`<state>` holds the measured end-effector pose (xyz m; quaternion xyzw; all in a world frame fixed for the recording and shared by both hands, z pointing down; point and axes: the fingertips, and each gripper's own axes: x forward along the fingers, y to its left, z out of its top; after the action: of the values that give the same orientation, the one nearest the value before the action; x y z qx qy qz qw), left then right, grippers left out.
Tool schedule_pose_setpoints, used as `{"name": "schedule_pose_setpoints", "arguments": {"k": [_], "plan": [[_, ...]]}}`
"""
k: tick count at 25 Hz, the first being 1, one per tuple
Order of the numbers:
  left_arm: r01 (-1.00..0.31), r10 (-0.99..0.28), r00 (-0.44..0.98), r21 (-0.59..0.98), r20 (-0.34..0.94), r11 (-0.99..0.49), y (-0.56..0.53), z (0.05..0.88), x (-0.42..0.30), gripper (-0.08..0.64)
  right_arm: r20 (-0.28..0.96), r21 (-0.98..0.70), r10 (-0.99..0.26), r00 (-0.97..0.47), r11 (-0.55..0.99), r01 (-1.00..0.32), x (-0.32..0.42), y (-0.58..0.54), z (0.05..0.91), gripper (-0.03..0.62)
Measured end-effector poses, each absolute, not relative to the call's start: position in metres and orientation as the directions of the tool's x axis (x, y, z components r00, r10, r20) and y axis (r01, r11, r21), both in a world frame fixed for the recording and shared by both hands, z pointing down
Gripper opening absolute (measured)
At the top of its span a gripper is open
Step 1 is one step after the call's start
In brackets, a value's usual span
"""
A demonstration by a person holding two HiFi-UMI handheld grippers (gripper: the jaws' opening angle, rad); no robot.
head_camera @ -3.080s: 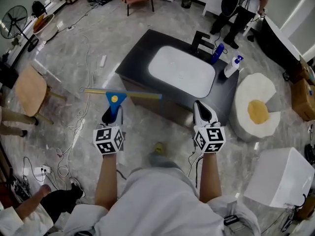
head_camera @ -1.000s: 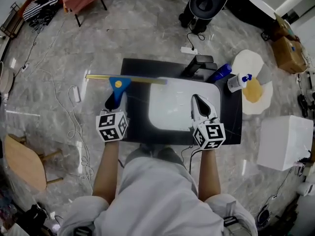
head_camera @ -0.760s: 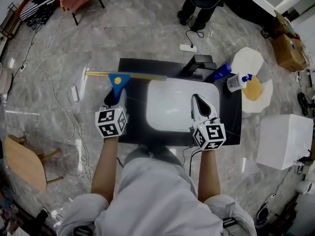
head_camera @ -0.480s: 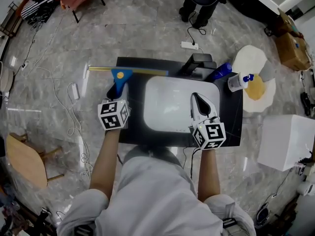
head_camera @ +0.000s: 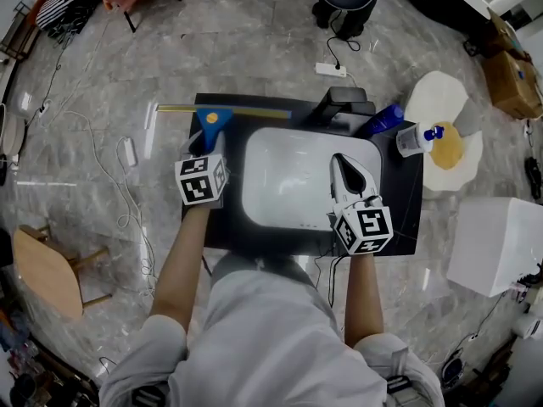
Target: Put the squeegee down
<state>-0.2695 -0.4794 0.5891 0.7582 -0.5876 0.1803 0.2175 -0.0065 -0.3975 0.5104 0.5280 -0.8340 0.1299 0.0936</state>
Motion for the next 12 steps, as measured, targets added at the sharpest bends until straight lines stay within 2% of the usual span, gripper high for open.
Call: {"name": "schedule_pose_setpoints", "arguments": {"k": [12], "plan": [[-0.971,-0.75,0.232,0.102,0.62,-0.215,-0.499,0.646,-0.251,0.132,0.321,-0.126,-0.835,-0.446,0.429,-0.895,-0.002,-0.41,0.533,0.009]]}}
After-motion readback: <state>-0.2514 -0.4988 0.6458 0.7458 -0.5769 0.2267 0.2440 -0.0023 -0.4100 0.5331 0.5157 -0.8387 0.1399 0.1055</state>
